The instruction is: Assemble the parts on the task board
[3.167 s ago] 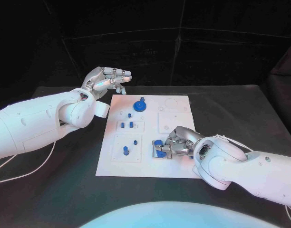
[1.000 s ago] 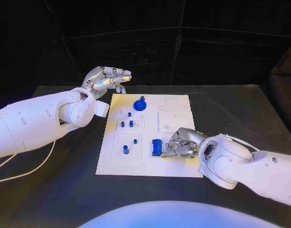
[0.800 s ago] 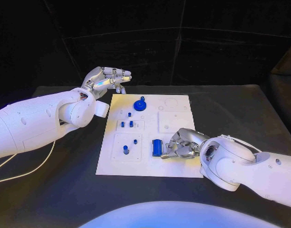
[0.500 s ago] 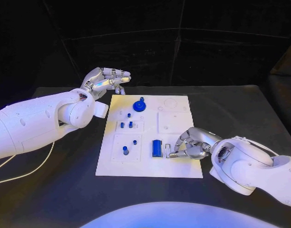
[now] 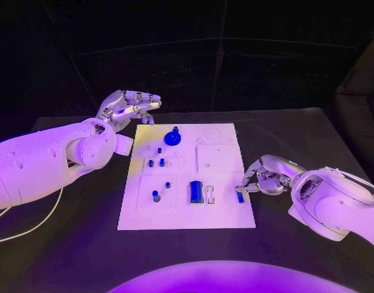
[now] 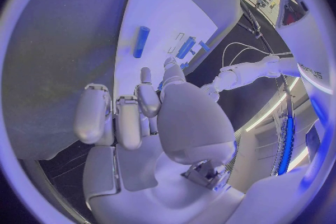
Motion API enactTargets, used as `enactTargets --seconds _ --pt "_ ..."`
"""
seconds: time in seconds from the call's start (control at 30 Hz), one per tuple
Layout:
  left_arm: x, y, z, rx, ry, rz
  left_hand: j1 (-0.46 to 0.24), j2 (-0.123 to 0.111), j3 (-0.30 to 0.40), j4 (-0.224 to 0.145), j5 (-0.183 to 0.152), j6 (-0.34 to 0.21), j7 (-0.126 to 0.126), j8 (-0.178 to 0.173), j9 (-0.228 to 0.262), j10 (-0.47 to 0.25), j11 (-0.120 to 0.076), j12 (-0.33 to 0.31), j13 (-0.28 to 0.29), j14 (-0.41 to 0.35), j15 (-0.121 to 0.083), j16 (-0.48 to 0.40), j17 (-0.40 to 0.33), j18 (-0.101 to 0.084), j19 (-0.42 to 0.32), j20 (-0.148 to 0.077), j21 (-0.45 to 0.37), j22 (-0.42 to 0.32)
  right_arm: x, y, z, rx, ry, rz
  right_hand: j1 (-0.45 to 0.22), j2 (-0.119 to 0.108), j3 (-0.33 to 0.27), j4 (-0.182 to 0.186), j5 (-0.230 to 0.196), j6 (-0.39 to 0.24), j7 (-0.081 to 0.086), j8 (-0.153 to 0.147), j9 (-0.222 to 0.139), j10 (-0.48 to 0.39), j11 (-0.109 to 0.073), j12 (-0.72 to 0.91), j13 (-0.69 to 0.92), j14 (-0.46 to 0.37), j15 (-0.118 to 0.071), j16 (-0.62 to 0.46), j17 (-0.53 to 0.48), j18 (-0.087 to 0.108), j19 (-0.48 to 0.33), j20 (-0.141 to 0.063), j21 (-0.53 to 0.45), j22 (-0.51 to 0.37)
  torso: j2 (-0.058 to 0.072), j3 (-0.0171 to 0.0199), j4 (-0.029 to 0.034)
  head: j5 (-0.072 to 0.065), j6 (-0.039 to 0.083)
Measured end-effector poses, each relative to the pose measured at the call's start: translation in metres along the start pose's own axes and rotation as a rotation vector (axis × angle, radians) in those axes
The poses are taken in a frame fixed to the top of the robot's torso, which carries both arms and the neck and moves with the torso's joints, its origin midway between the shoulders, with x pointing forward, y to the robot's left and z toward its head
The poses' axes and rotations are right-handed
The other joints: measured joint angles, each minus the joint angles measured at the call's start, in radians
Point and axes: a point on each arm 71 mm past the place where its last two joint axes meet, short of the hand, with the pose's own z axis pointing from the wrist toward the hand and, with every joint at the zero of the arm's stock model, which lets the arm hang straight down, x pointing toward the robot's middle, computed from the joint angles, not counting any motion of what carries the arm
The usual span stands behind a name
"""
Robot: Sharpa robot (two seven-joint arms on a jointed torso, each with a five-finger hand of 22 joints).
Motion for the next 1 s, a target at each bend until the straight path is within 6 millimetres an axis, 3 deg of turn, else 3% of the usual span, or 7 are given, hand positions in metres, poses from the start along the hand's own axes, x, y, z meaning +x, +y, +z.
enactTargets --seconds 0.37,1.0 --pt "0.001 0.002 -0.001 -0.005 0.005 0.000 0.000 0.000 0.000 0.000 0.000 0.000 0.000 0.000 0.000 0.000 0.000 0.000 0.000 0.000 0.000 0.000 0.000 0.000 0.000 0.000 0.000 0.000 0.009 0.000 0.012 0.019 0.024 -0.069 -0.019 0.000 -0.020 0.014 -0.004 0.020 -0.004 -0.006 -0.005 0.000 0.000 -0.015 -0.012 0.000 0.000 -0.006 -0.008 0.000 0.000 0.000 0.000 -0.002 0.001 0.0000 0.0021 -0.015 -0.002" --pt "0.000 0.003 -0.001 -0.007 0.007 0.000 0.000 0.000 0.000 0.000 0.000 0.000 0.000 0.000 0.000 0.000 0.000 0.000 0.000 0.000 0.000 0.000 0.000 0.000 0.000 0.000 0.000 0.000 0.021 0.004 0.019 0.053 0.074 -0.175 -0.020 0.001 -0.022 0.012 -0.008 0.032 -0.007 -0.003 -0.003 0.000 0.000 -0.015 -0.007 0.000 0.000 -0.006 -0.003 0.000 0.000 0.000 0.000 -0.001 0.001 -0.0012 0.0039 -0.014 -0.008"
